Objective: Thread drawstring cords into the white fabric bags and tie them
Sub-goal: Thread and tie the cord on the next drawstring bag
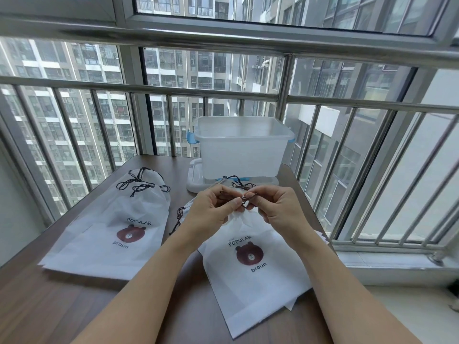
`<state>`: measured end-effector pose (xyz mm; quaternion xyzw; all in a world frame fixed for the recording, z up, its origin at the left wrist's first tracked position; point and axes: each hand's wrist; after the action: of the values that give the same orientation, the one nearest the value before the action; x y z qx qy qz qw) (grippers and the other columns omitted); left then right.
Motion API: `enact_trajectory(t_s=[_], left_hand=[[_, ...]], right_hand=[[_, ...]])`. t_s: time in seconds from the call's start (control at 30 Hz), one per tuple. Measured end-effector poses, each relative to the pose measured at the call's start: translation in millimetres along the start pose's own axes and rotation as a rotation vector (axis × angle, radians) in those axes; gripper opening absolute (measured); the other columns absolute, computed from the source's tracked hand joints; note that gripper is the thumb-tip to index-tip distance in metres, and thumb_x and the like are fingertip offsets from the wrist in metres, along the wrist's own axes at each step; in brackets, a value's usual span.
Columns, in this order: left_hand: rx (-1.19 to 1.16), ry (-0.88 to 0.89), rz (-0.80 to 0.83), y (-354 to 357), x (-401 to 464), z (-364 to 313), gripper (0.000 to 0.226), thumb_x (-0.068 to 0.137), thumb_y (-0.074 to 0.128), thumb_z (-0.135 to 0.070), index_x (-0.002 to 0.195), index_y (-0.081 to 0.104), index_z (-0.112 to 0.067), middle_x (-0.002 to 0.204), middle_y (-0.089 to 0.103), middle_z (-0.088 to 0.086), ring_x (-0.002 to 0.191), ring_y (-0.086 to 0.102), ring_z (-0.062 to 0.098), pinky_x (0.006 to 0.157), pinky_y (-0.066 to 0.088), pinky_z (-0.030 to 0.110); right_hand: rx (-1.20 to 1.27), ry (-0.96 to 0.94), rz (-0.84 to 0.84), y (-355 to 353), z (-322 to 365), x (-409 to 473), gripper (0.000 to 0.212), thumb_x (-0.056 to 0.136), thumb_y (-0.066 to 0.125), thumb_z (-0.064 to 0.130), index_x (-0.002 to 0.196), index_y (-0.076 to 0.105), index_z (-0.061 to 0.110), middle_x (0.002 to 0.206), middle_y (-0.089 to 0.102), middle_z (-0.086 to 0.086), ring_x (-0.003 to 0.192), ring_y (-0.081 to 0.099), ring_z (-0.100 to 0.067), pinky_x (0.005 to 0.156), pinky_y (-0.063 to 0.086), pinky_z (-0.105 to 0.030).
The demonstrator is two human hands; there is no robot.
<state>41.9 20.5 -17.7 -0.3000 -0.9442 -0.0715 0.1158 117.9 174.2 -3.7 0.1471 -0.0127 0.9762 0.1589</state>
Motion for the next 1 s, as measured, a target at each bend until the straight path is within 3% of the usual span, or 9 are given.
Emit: enact_trajectory(t_s=[0.13, 0.23, 0.33, 0.43, 0.53, 0.67, 0.73, 0.87, 1.0], left_hand=[[0.015, -0.011, -0.087, 0.1, 1.5, 1.0, 0.009, 0.091, 0.066, 0.001, 0.096, 0.071, 0.005, 0.069, 0.071, 0.007, 0.047, 0.045, 0.011, 0.046, 0.036, 0.018], [0.037, -0.012, -0.136, -0.3, 2.1, 2.6, 0.007, 0.087, 0.071, -0.002, 0.092, 0.075, -0.001, 0.069, 0.070, 0.008, 0.050, 0.046, 0.012, 0.049, 0.040, 0.019], [0.092, -0.012, -0.182, -1.5, 1.6, 4.4, 0.006, 0.085, 0.076, -0.009, 0.089, 0.079, -0.010, 0.074, 0.072, 0.003, 0.060, 0.056, 0.006, 0.058, 0.043, 0.015], [0.023, -0.012, -0.195, -4.6, 2.5, 3.2, 0.007, 0.084, 0.075, -0.008, 0.088, 0.078, -0.012, 0.081, 0.075, 0.007, 0.073, 0.062, 0.013, 0.067, 0.048, 0.021], [0.010, 0.003, -0.177, -4.6, 2.2, 2.0, 0.007, 0.086, 0.073, -0.006, 0.088, 0.077, -0.011, 0.080, 0.076, 0.004, 0.075, 0.065, 0.013, 0.071, 0.051, 0.021], [0.022, 0.002, -0.161, -3.9, 0.7, 2.2, 0.006, 0.086, 0.073, -0.005, 0.088, 0.076, -0.010, 0.075, 0.074, 0.001, 0.069, 0.066, 0.008, 0.064, 0.052, 0.017], [0.031, -0.002, -0.159, -3.8, 0.5, 2.8, 0.007, 0.086, 0.073, -0.005, 0.088, 0.076, -0.011, 0.074, 0.074, 0.000, 0.067, 0.066, 0.007, 0.063, 0.052, 0.017], [0.050, 0.001, -0.159, -4.4, 1.5, 4.1, 0.009, 0.086, 0.073, -0.004, 0.088, 0.076, -0.012, 0.076, 0.075, 0.001, 0.069, 0.066, 0.007, 0.064, 0.052, 0.017], [0.051, 0.007, -0.149, -4.5, 3.2, 4.3, 0.013, 0.086, 0.073, -0.002, 0.088, 0.076, -0.014, 0.076, 0.075, 0.000, 0.070, 0.067, 0.009, 0.066, 0.053, 0.018]], right_hand=[[0.022, 0.035, -0.021, -0.7, -2.8, 0.7, 0.012, 0.093, 0.068, 0.002, 0.088, 0.077, 0.007, 0.063, 0.065, -0.009, 0.045, 0.038, -0.009, 0.044, 0.027, -0.017], [0.068, 0.085, -0.061, 0.5, -6.4, 2.5, 0.010, 0.093, 0.069, 0.004, 0.089, 0.077, 0.007, 0.065, 0.065, -0.008, 0.049, 0.040, -0.010, 0.046, 0.030, -0.017], [0.120, 0.171, -0.033, 0.1, -7.1, 2.8, 0.008, 0.092, 0.069, 0.003, 0.098, 0.075, 0.003, 0.070, 0.067, -0.009, 0.056, 0.047, -0.013, 0.051, 0.038, -0.018], [0.148, 0.265, 0.070, -8.0, -1.2, 1.0, 0.032, 0.084, 0.075, 0.002, 0.114, 0.068, -0.003, 0.082, 0.072, -0.014, 0.065, 0.062, -0.016, 0.060, 0.050, -0.021], [0.152, 0.324, 0.152, -12.3, 2.5, -1.7, 0.045, 0.070, 0.080, 0.002, 0.113, 0.069, -0.006, 0.090, 0.075, -0.019, 0.078, 0.074, -0.024, 0.071, 0.058, -0.023], [0.049, 0.317, 0.112, -8.4, 1.6, -2.3, 0.024, 0.074, 0.082, -0.005, 0.097, 0.074, -0.007, 0.084, 0.074, -0.020, 0.077, 0.075, -0.032, 0.071, 0.061, -0.028], [-0.062, 0.278, 0.100, -8.5, 2.2, -2.4, 0.013, 0.077, 0.083, -0.002, 0.086, 0.075, -0.004, 0.075, 0.071, -0.019, 0.067, 0.073, -0.030, 0.064, 0.061, -0.028], [-0.235, 0.241, 0.132, -10.6, 2.9, -2.5, 0.012, 0.081, 0.083, 0.007, 0.079, 0.074, -0.001, 0.063, 0.066, -0.016, 0.050, 0.062, -0.022, 0.049, 0.052, -0.025], [0.050, 0.284, 0.169, -13.8, 4.8, -2.5, 0.014, 0.083, 0.073, -0.008, 0.097, 0.073, -0.007, 0.083, 0.073, -0.023, 0.072, 0.074, -0.029, 0.068, 0.060, -0.026]])
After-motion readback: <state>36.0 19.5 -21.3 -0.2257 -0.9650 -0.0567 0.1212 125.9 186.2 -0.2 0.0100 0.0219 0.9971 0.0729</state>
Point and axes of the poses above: each hand's wrist, its own x-axis towards the middle knuckle, its own y-axis out of the palm, z = x × y
